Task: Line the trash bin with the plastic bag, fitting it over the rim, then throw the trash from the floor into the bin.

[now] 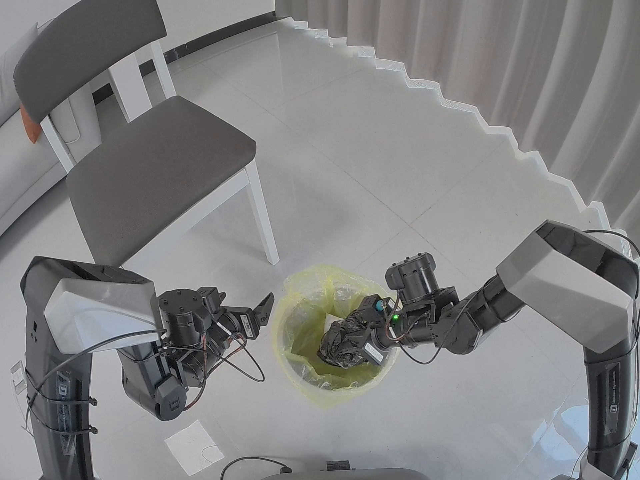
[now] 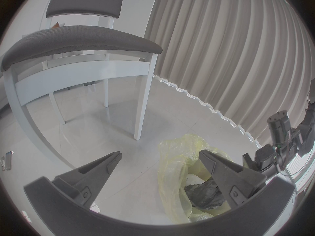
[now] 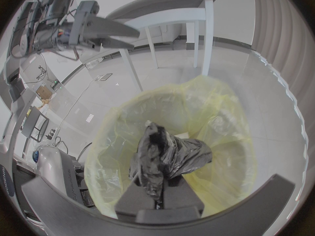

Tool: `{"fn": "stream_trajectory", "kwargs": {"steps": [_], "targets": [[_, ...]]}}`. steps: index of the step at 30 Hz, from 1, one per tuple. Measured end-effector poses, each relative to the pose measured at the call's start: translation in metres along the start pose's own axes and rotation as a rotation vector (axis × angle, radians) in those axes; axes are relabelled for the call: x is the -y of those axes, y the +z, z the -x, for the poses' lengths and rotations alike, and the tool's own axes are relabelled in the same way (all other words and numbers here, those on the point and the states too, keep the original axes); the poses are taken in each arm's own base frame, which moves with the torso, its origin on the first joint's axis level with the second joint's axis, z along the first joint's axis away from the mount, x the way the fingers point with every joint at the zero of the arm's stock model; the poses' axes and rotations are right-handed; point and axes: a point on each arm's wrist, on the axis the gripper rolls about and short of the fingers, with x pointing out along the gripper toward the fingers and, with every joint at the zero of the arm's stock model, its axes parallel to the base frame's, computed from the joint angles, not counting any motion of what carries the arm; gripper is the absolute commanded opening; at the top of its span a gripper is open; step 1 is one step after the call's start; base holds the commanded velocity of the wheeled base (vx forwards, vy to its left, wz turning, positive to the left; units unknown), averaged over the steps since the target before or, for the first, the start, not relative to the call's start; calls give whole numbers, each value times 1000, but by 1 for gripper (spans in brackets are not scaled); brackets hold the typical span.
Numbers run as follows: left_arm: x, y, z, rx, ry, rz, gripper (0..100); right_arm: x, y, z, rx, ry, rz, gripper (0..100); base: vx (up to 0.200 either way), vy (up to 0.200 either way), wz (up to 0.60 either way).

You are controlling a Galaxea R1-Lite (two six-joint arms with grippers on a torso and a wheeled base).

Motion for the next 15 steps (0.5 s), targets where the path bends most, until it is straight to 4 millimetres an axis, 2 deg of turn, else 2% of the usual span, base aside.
{"fn": "stream_trajectory", "kwargs": {"steps": [7,11,15], "targets": [[1,1,1,1,1,0,100,13,-13,5,-19,-25,-24,0,0,0,0],[1,1,1,1,1,0,100,18,-16,-4,-21,-30,-29,0,0,0,0],[1,0,1,0,4,1,100,13,-13,-17,-13,-17,-18,0,0,0,0]]}}
